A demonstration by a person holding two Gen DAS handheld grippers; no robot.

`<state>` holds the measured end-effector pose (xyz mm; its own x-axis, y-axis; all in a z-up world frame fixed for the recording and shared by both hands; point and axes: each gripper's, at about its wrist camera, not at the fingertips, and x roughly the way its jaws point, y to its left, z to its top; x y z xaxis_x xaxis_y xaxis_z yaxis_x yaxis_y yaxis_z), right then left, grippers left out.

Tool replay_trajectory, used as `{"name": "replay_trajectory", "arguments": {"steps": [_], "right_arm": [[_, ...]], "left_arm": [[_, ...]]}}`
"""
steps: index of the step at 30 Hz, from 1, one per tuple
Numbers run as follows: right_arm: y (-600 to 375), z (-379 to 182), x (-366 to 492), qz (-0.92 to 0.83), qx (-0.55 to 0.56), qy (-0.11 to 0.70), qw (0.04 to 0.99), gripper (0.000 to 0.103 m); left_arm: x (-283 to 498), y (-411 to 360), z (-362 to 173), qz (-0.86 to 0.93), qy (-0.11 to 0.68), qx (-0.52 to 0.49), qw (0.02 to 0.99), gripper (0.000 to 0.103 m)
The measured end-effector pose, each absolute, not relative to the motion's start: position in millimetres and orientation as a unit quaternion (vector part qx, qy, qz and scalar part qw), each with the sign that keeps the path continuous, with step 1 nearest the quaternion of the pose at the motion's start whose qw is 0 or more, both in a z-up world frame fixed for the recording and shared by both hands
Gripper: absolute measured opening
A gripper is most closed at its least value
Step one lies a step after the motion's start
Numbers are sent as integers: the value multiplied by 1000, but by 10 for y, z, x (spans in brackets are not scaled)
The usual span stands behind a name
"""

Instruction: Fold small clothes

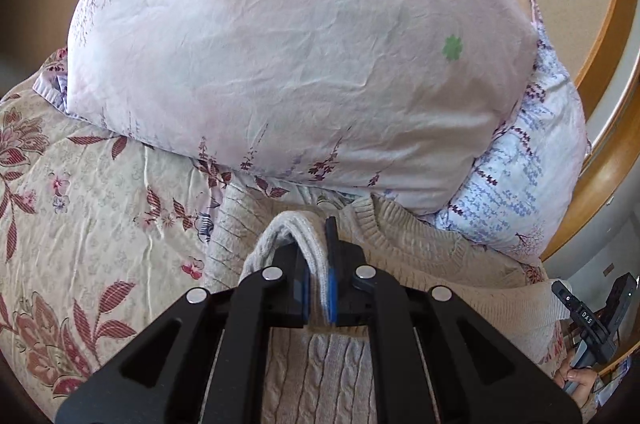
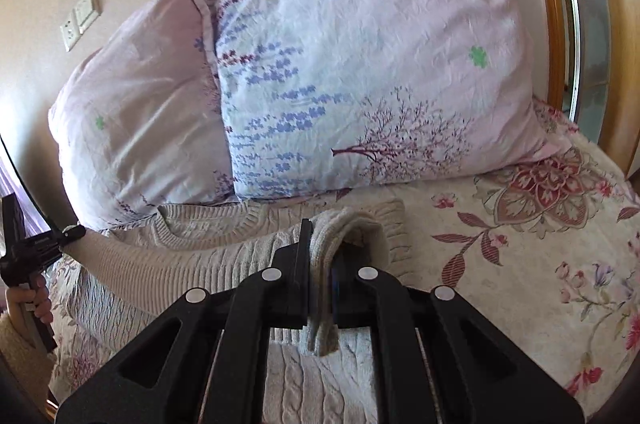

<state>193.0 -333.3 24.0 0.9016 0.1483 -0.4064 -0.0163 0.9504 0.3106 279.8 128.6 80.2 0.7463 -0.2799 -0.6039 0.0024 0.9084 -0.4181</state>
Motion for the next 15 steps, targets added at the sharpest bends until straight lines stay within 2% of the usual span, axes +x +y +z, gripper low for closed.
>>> {"name": "replay_trajectory", "arguments": {"steps": [9, 10, 11, 12, 13, 14, 15], "right_arm": [[-3443, -55, 2435, 40, 227, 278, 932, 8], [-3479, -75, 2479, 46, 249, 280, 926, 10], [-3521, -95, 2520, 53, 274, 282, 918, 12], [-3561, -108, 2552, 64, 299, 280, 910, 22], [-3593, -111, 2579, 75, 320, 276, 903, 38], [-3618, -104, 2592, 82, 335, 272, 898, 45], [-3625, -91, 2598, 88, 342, 266, 897, 54]], "left_arm": [[3092, 1288, 465, -71, 386, -245, 887, 7], [3118, 1291, 453, -72, 386, -254, 884, 12], [3139, 1297, 446, -77, 385, -265, 881, 21], [3160, 1305, 449, -82, 381, -275, 879, 25], [3167, 1307, 460, -83, 375, -283, 879, 32], [3166, 1311, 481, -83, 369, -286, 880, 41], [3167, 1308, 508, -81, 362, -286, 884, 44]]}}
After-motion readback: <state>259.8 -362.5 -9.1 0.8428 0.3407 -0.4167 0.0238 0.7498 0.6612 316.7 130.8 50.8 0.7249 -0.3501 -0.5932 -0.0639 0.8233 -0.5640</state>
